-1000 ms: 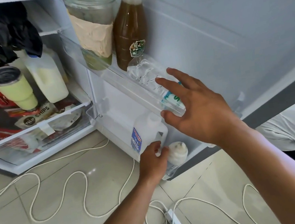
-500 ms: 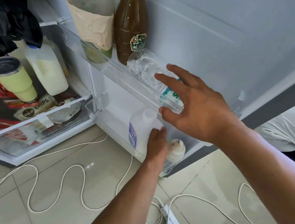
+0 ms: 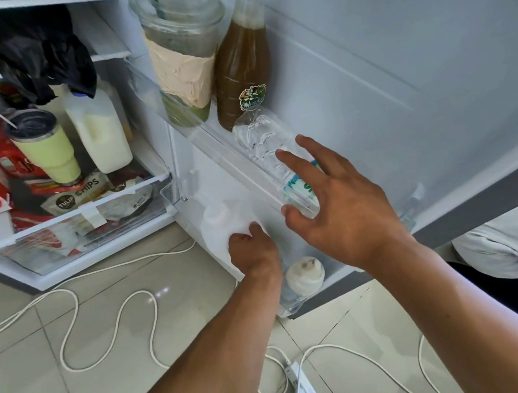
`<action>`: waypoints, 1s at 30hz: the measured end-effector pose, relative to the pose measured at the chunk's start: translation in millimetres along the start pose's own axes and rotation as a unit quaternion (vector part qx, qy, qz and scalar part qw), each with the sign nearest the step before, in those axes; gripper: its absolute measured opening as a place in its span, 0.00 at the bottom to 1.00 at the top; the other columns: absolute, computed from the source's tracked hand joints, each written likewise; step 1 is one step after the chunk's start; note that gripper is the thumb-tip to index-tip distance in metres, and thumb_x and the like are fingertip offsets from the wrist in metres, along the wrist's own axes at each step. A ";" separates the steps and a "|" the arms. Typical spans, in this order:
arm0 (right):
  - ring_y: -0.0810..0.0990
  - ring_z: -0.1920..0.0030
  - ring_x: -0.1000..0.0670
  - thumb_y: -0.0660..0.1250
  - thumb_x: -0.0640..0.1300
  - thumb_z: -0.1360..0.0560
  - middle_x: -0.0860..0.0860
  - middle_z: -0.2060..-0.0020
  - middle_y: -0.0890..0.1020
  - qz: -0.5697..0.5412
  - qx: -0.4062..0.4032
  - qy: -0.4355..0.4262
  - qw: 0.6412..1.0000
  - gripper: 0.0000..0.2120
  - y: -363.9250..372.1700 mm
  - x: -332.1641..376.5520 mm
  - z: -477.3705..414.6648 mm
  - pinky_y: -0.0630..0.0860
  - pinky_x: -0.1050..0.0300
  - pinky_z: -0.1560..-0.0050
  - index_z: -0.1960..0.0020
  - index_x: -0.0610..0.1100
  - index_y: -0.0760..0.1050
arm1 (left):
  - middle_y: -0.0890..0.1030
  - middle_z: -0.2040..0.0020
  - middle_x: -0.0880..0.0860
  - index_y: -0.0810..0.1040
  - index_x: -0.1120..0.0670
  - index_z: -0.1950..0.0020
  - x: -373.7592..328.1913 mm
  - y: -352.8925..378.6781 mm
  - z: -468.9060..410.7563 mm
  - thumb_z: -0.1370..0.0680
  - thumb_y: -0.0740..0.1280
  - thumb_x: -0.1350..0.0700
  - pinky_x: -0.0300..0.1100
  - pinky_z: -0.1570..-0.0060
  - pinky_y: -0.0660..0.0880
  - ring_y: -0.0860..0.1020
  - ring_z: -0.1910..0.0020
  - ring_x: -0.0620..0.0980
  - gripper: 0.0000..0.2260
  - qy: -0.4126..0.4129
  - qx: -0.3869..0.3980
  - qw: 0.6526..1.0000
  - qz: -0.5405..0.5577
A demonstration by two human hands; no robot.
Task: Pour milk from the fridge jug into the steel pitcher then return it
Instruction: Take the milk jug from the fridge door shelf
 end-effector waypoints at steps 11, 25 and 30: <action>0.50 0.22 0.54 0.60 0.58 0.23 0.60 0.22 0.47 0.007 -0.006 0.002 1.000 0.32 3.0 1.2 -0.6 0.66 0.52 0.31 0.23 0.62 0.50 | 0.78 0.36 0.59 0.71 0.61 0.31 -39.5 -25.9 3.1 0.20 0.68 0.51 0.51 0.36 0.74 0.78 0.39 0.59 0.21 0.012 -0.020 0.996 0.082; 0.47 0.21 0.52 0.57 0.62 0.22 0.59 0.21 0.44 0.017 0.004 0.013 1.000 0.32 7.3 2.1 0.2 0.60 0.50 0.27 0.22 0.62 0.47 | 0.79 0.38 0.62 0.74 0.64 0.35 -85.7 -84.2 2.1 0.19 0.66 0.48 0.47 0.45 0.73 0.79 0.42 0.62 0.21 0.092 -0.048 0.994 -0.013; 0.46 0.21 0.50 0.57 0.59 0.21 0.57 0.21 0.45 0.024 0.007 0.015 1.000 0.31 9.6 4.1 2.5 0.59 0.50 0.26 0.22 0.60 0.48 | 0.79 0.38 0.63 0.74 0.64 0.35 -105.8 -113.1 22.0 0.19 0.65 0.48 0.46 0.46 0.72 0.77 0.41 0.63 0.22 0.132 -0.060 0.987 -0.065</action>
Point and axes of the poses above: each hand's wrist, its own z-axis away from the middle knuckle, its own y-axis out of the palm, x = y × z, the point moved 2 cm from there along -z, towards the middle knuckle
